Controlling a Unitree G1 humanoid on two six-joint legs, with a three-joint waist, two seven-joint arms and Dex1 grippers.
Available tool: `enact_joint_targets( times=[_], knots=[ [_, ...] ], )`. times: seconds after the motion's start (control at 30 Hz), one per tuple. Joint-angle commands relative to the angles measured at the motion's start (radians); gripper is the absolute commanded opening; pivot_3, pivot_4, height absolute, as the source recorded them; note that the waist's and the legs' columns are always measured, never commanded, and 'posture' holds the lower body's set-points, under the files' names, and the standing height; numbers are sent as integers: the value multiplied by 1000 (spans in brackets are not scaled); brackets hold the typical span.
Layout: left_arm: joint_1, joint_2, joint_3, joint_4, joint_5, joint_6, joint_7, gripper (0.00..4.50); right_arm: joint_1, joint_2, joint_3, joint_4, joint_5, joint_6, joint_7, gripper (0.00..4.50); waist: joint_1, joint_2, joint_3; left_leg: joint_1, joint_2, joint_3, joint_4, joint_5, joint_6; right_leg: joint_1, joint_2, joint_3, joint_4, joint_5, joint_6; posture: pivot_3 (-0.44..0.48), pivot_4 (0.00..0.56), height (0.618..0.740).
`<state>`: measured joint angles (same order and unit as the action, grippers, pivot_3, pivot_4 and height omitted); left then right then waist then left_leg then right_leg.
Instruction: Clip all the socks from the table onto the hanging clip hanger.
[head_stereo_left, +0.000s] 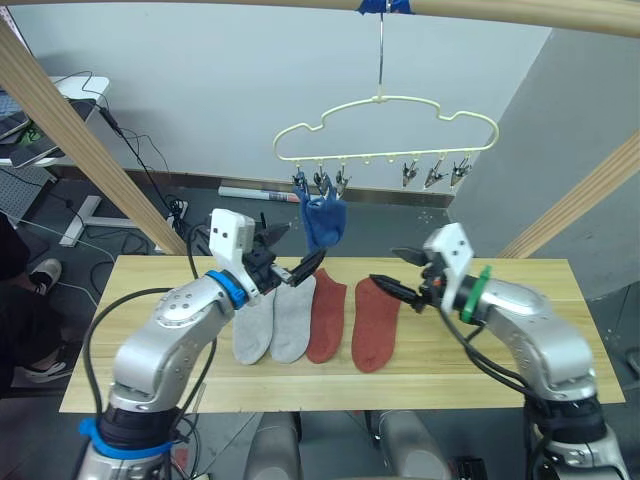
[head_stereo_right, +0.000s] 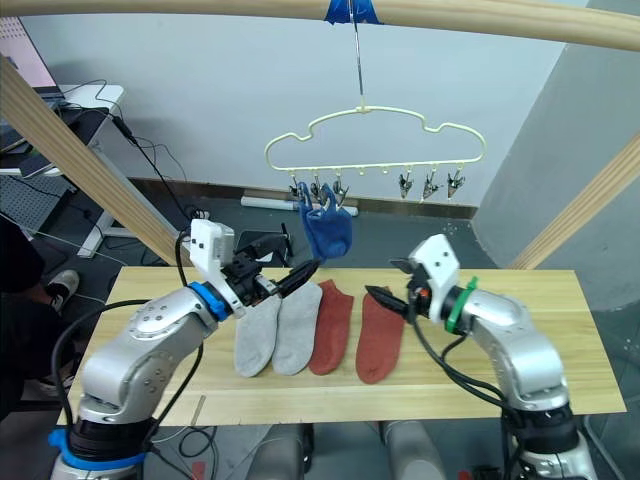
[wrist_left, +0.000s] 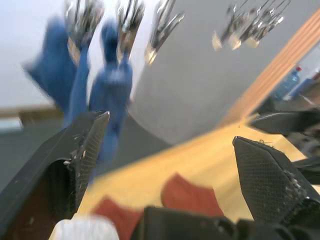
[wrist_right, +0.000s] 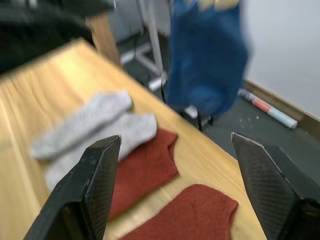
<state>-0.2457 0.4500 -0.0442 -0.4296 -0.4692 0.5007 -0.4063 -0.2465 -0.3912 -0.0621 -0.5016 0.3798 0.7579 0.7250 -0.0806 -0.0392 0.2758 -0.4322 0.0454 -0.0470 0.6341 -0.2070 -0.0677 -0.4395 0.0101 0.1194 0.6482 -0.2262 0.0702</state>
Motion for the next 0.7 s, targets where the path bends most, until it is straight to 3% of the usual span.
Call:
enact_joint_targets(
  times=[0.03, 0.17, 0.37, 0.7],
  knots=[
    [-14, -55, -13, -5, 37, -91, -4, 4117, 20, -13, -51, -78, 80, 8, -13, 3710, -3, 0, 0, 0, 0, 0, 1, 0, 0, 0, 0, 0, 0, 0, 1, -105, 232, 740],
    [-48, -94, -45, 58, 114, -138, 12, 2983, 40, -34, -53, -85, 80, -21, -41, 3710, -7, 0, 0, 1, 1, 0, 2, 0, 1, 0, 1, 1, 3, -1, 3, -119, 232, 740],
    [-153, -174, -68, 216, 206, -246, 15, 2983, 4, -4, -62, -129, 146, -28, -101, 3710, -7, 0, 0, 0, 0, 1, 11, 1, 1, 1, 1, 2, 8, 0, 5, -140, 226, 740],
    [-253, -222, -50, 417, 286, -368, 13, 2983, -22, -13, -79, -135, 231, -49, -126, 3710, -10, 0, 0, 1, 0, 0, 12, 1, 2, 1, 2, 2, 11, 0, 6, -150, 220, 740]
  ],
)
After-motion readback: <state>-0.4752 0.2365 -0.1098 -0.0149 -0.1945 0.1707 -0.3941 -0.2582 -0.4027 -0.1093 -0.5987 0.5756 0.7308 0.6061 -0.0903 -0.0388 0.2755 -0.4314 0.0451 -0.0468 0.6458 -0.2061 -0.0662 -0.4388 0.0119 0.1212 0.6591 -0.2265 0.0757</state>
